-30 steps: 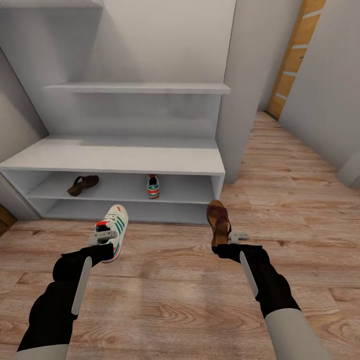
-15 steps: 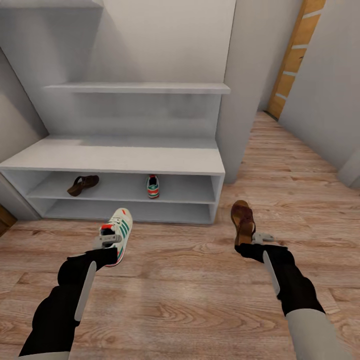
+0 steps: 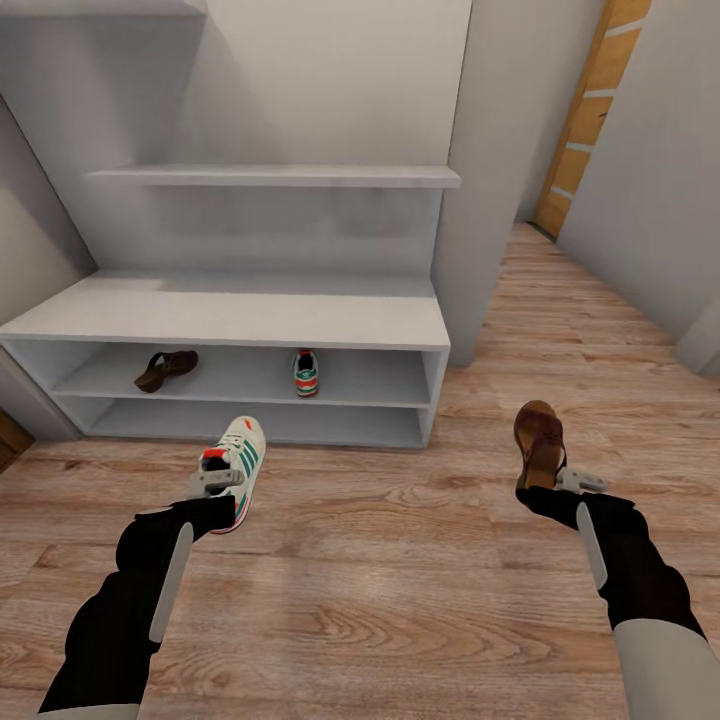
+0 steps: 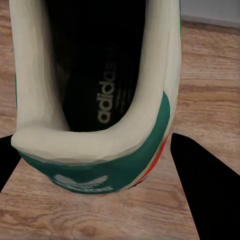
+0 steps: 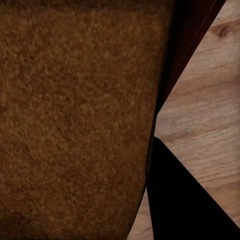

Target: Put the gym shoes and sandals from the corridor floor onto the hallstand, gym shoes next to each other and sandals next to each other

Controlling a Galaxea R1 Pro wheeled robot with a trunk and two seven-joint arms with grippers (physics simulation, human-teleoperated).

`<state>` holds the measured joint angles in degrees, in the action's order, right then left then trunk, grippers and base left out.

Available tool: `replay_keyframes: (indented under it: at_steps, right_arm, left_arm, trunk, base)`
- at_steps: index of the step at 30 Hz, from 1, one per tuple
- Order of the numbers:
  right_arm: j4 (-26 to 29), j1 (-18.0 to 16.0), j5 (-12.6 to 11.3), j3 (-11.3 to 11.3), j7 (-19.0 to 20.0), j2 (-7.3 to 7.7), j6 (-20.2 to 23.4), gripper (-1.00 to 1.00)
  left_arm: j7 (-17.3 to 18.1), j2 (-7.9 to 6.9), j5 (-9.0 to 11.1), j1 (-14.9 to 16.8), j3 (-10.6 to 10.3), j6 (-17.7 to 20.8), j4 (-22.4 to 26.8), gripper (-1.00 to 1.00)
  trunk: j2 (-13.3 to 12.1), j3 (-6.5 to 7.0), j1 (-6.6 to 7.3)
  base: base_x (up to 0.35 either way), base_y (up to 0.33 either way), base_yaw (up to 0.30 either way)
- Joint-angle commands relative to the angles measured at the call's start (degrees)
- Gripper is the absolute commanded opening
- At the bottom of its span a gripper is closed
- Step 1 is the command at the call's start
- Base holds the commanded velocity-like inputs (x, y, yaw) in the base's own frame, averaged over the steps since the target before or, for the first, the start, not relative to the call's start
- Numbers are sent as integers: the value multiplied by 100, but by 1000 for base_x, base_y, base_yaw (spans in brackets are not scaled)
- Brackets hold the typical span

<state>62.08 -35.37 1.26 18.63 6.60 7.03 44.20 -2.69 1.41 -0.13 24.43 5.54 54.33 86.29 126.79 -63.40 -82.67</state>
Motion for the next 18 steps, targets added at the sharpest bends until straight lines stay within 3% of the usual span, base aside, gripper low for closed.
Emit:
replay_keyframes:
  at_steps: [1,11,15,18]
  right_arm:
    - [7,0,-20,0,-22,-3,1,-100]
    - [116,-2,-12,-16,-19,-18,10,-100]
    - [248,-2,13,-19,-12,-34,16,-100]
    - [370,-3,14,-18,-10,-32,17,-100]
  left_arm:
    - [1,0,-4,0,0,-1,1,-100]
    - [-24,0,-31,18,14,-17,-28,-100]
    - [-46,0,-29,53,27,-19,-749,-100]
    - [-56,7,-41,76,17,-19,-935,-100]
  trunk:
    - [0,0,0]
    - [0,0,0]
    - [0,0,0]
    - [0,0,0]
  base:
    - [0,0,0]
    - [0,0,0]
    - [0,0,0]
    - [0,0,0]
